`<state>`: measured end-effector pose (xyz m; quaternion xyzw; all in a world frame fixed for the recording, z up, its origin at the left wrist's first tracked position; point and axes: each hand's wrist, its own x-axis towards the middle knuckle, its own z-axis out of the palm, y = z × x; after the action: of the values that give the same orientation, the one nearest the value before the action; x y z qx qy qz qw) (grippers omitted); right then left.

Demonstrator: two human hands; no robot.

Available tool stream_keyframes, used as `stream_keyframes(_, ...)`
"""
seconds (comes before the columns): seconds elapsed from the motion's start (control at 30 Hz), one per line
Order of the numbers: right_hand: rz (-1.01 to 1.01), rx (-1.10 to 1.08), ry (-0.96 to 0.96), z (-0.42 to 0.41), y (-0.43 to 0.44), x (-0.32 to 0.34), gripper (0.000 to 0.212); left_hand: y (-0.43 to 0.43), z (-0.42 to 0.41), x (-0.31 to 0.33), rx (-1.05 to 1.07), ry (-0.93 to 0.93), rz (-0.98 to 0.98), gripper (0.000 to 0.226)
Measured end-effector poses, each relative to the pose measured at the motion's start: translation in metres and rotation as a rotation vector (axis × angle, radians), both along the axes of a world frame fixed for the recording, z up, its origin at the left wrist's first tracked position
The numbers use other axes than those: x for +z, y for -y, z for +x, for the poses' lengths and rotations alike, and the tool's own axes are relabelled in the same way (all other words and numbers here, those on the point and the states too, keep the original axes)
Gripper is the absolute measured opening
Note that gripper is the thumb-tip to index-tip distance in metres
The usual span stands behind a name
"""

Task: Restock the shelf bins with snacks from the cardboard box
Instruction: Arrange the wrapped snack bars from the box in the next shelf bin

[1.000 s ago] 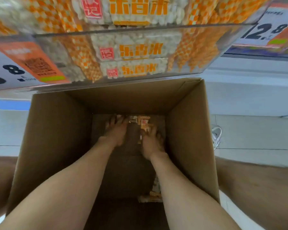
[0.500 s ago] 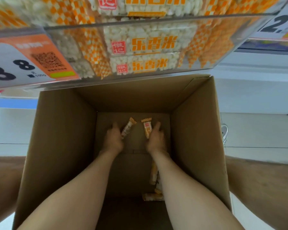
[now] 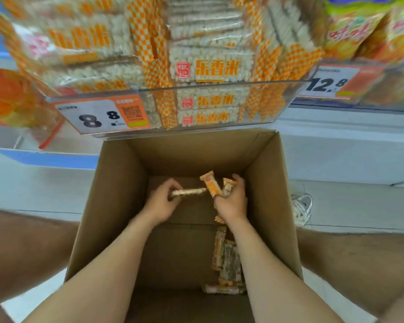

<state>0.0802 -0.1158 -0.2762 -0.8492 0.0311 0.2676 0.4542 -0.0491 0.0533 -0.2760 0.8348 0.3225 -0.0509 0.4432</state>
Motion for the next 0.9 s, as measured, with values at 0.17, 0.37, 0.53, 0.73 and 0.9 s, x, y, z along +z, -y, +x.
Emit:
stream_keyframes(0.17,0.238,0.024,0.04,-0.008,0.02,0.058,0.074,0.013,0.0,0.071,-0.13,-0.043,-0.016,0.027)
stream_keyframes(0.37,0.331,0.295,0.009,-0.013,0.034,0.138,0.041,0.028,-0.009,0.168,-0.013,0.052,-0.098,0.031)
stream_keyframes(0.53,0.341,0.338,0.052,-0.014,0.033,0.206,0.044,0.024,-0.018,0.231,0.006,0.153,-0.01,0.056)
stream_keyframes(0.73,0.492,0.373,0.131,-0.022,0.036,0.258,0.054,0.027,-0.025,0.287,-0.15,0.241,-0.054,0.076)
stream_keyframes(0.9,0.491,0.486,0.309,-0.026,0.036,0.274,0.051,0.036,-0.029,0.318,-0.202,0.344,-0.056,0.043)
